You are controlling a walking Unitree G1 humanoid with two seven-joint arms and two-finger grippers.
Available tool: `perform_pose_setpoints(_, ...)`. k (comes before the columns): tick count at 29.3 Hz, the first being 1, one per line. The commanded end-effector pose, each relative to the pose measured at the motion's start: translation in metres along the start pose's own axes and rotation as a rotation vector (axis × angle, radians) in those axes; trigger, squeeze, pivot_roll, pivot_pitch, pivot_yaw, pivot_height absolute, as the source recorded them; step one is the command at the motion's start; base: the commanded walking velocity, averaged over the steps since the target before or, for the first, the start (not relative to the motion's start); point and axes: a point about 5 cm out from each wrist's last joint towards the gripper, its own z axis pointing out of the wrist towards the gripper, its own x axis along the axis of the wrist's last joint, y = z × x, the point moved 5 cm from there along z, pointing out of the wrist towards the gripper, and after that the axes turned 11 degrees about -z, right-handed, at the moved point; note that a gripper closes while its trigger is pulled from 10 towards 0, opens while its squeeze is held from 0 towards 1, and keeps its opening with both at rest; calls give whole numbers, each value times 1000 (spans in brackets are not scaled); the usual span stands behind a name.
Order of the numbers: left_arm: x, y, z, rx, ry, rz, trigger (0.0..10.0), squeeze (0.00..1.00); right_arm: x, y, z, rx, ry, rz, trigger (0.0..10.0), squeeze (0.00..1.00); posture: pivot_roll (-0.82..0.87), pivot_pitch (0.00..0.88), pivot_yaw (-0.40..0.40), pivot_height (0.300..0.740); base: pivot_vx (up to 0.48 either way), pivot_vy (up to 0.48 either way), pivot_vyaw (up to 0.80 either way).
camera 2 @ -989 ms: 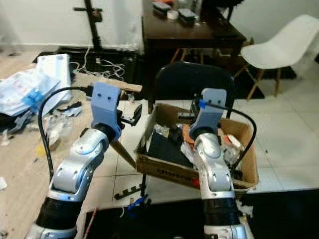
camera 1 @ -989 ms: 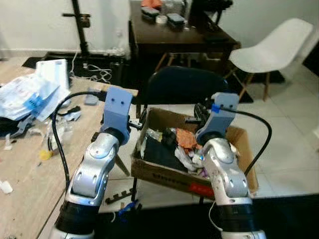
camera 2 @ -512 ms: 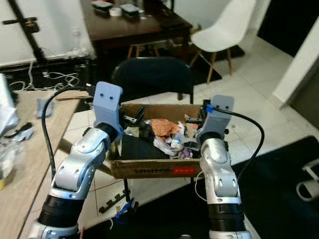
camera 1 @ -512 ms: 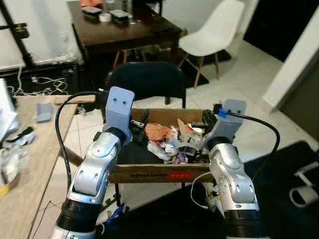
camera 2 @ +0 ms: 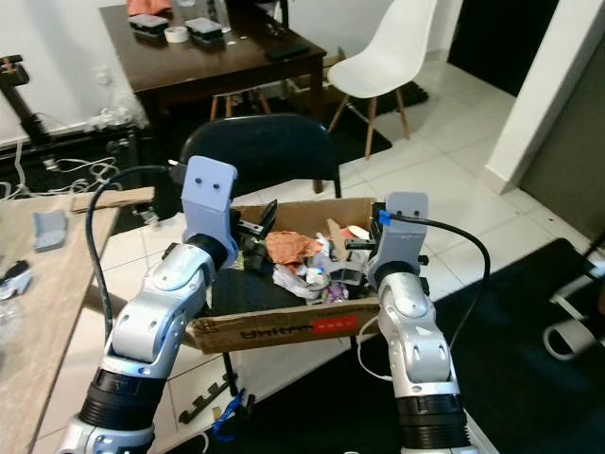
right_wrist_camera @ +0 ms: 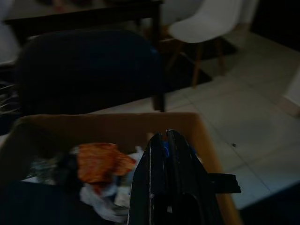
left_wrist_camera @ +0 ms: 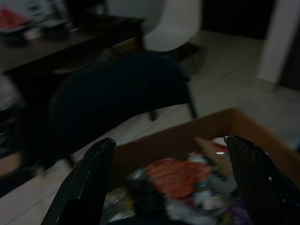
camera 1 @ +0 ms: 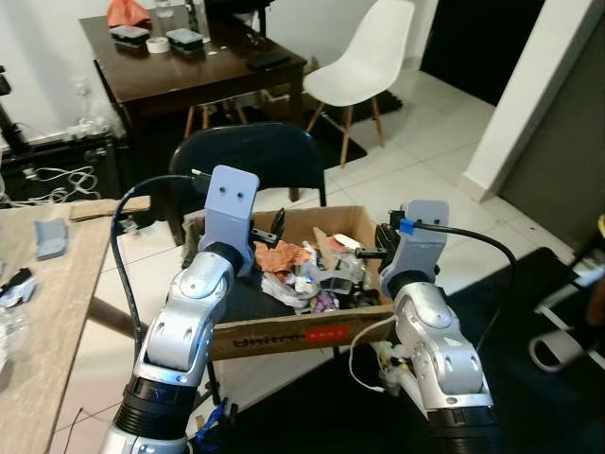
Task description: Picking trash to rubbish bin
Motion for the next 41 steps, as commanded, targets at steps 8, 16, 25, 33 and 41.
perform_pose_setpoints(8,-5,10,-3,-48,-32,-16,10000,0,3,-1,1,-10,8,51,10000,0,142,113,54,740,0,0,241)
perform_pose_setpoints(16,-2,19,-3,-110,-13,-52,10000,0,4,2,-2,-27,13,52,10000,0,129,111,67,740,252,0,0)
perform_pose_setpoints(25,3,20,-3,-116,1,-52,10000,0,1,-1,-1,-20,3,64,10000,0,147,111,47,740,411,0,0)
perform_pose_setpoints(33,1,18,-6,-112,-8,-55,10000,0,1,-4,0,-7,0,63,10000,0,146,115,43,740,313,0,0)
perform_pose_setpoints(41,-1,16,-5,-99,-8,-28,10000,0,-7,0,-2,-11,-29,52,10000,0,145,119,51,740,107,0,0)
